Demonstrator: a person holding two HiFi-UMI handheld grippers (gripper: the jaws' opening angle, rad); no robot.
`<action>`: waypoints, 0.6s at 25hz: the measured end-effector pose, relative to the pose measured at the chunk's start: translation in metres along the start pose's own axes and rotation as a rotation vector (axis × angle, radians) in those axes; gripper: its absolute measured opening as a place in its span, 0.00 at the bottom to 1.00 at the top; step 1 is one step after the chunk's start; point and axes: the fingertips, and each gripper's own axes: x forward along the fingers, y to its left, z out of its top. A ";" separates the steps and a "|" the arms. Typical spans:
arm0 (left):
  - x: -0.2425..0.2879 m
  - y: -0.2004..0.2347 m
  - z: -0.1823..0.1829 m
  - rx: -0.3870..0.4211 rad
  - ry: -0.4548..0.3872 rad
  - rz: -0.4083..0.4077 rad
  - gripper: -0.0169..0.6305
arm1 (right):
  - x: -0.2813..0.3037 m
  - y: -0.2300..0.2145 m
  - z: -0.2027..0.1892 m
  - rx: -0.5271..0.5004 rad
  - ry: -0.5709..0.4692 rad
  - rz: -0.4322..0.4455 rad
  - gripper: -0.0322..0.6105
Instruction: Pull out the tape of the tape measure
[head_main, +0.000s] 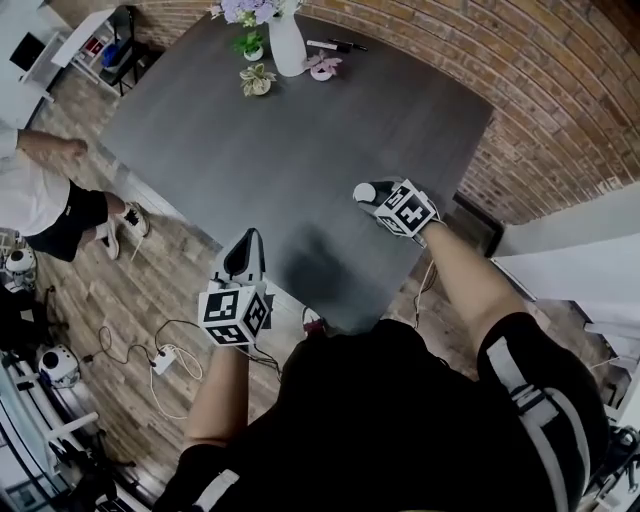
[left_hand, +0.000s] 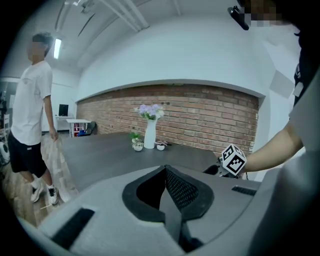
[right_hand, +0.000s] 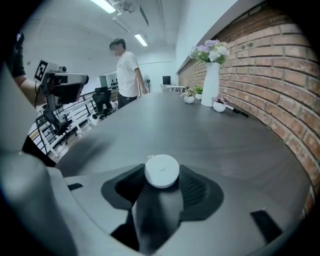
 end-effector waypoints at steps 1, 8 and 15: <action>0.003 -0.001 0.001 -0.002 0.000 -0.012 0.04 | -0.004 0.002 0.005 -0.002 -0.016 -0.006 0.38; 0.035 -0.052 0.039 0.092 -0.054 -0.261 0.05 | -0.113 0.031 0.117 -0.036 -0.372 -0.010 0.38; 0.021 -0.140 0.094 0.447 -0.191 -0.610 0.27 | -0.199 0.069 0.165 -0.146 -0.501 -0.033 0.38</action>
